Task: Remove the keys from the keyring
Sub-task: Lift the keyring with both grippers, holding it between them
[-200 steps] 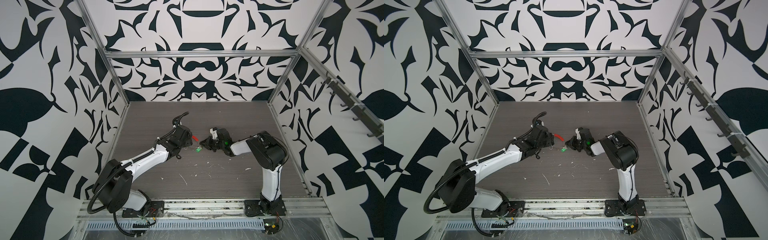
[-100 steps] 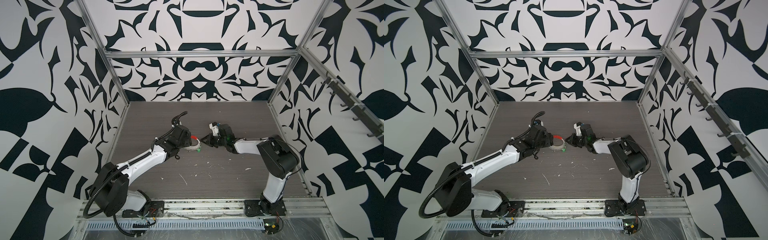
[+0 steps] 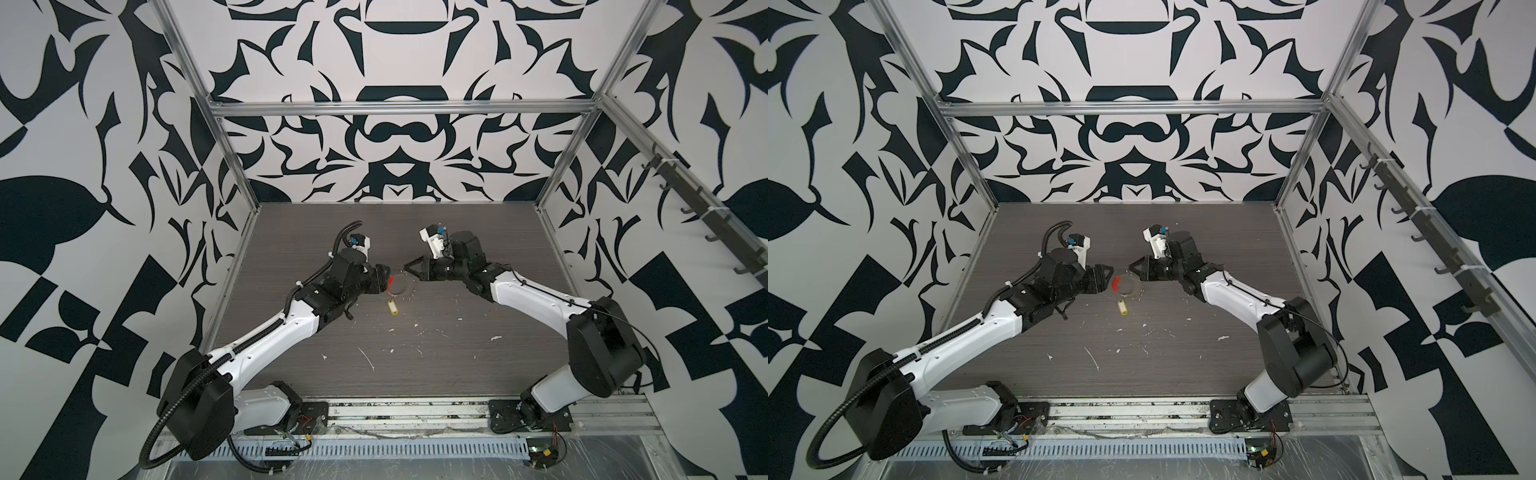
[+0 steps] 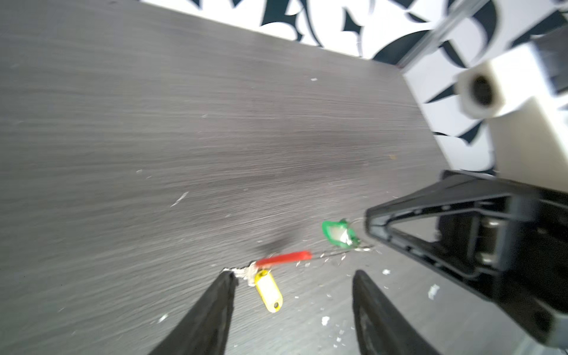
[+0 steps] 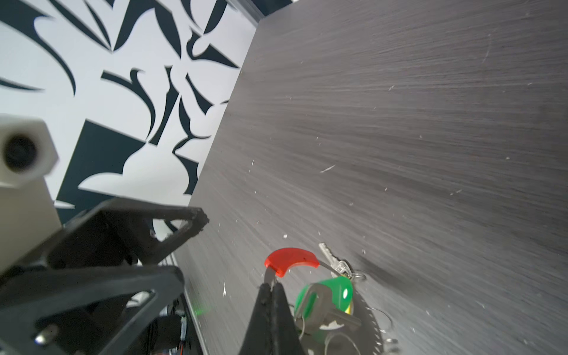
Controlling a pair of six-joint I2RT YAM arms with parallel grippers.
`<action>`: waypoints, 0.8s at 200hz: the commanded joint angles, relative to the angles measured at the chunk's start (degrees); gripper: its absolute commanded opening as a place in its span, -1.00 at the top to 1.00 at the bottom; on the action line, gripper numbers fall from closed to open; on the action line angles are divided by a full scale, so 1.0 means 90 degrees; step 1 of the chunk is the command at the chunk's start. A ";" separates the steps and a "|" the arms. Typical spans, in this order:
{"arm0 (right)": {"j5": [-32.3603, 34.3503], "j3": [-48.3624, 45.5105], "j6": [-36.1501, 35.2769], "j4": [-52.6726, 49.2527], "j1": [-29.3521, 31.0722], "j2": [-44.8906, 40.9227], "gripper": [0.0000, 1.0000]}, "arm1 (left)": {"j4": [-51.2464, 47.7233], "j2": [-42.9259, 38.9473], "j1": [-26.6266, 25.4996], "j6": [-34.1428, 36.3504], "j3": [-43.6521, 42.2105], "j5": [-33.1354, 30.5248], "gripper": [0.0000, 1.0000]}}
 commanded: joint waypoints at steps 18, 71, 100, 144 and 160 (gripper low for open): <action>-0.0843 0.0236 -0.1152 -0.0543 0.0032 -0.0841 1.00 | 0.0779 -0.0207 0.0044 0.0399 -0.0136 0.1488 -0.04; -0.0744 0.0075 -0.1224 -0.0417 0.0024 -0.1581 1.00 | 0.1215 -0.0257 0.0059 0.0340 -0.0160 0.2172 -0.07; -0.0710 -0.0034 -0.0964 -0.0137 0.0032 -0.1738 1.00 | 0.1499 -0.0295 0.0058 0.0395 -0.0282 0.2666 -0.27; -0.0541 -0.0153 -0.0747 0.0129 0.0020 -0.1927 1.00 | 0.1718 -0.0186 0.0059 0.0472 -0.0379 0.3080 -0.33; -0.0463 -0.0188 -0.0696 0.0188 0.0023 -0.1975 1.00 | 0.1733 -0.0084 0.0059 0.0467 -0.0363 0.3222 -0.27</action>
